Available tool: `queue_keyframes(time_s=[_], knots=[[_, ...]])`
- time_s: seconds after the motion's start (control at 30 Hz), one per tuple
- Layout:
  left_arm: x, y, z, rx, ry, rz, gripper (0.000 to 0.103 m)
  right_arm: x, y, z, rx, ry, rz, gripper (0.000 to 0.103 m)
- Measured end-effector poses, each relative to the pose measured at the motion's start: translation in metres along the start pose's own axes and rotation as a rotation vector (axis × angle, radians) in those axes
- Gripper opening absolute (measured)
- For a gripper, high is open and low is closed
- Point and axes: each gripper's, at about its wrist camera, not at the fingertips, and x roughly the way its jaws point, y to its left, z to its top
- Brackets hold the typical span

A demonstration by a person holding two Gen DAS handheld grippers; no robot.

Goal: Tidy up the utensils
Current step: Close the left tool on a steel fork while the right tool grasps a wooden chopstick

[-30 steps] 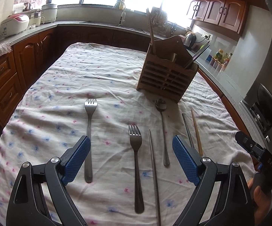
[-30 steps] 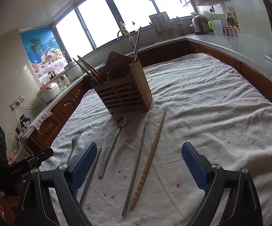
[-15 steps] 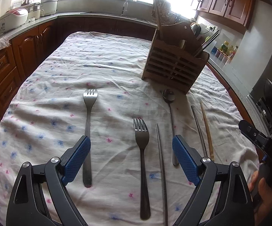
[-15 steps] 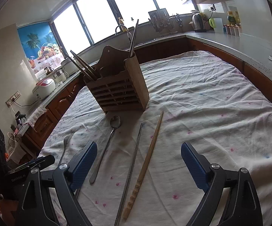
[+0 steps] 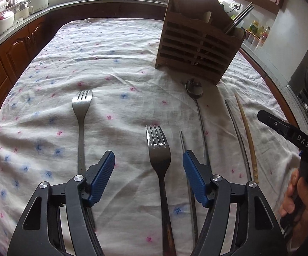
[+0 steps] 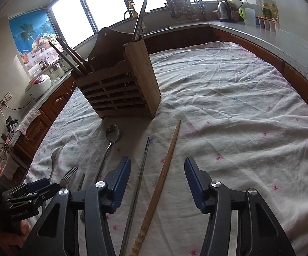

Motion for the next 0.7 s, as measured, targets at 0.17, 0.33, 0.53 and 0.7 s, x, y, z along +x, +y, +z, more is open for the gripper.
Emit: queue_keyframes(time_s=[0.17,0.33,0.53,0.7], knots=[[0.014,-0.003,0.004,0.015,0.044,-0.001,0.055,0.02,-0.007,0.01,-0.004,0.035,-0.032,0.047],[0.019,-0.007,0.008,0.042,0.046,0.015,0.048,0.041,-0.013,0.019,-0.006,0.069,-0.064,0.039],[0.022,-0.01,0.011,0.066,0.046,0.024,0.033,0.065,-0.008,0.027,-0.047,0.098,-0.112,0.023],[0.022,-0.008,0.013,0.054,0.049,0.001,0.024,0.07,0.0,0.028,-0.098,0.104,-0.143,0.007]])
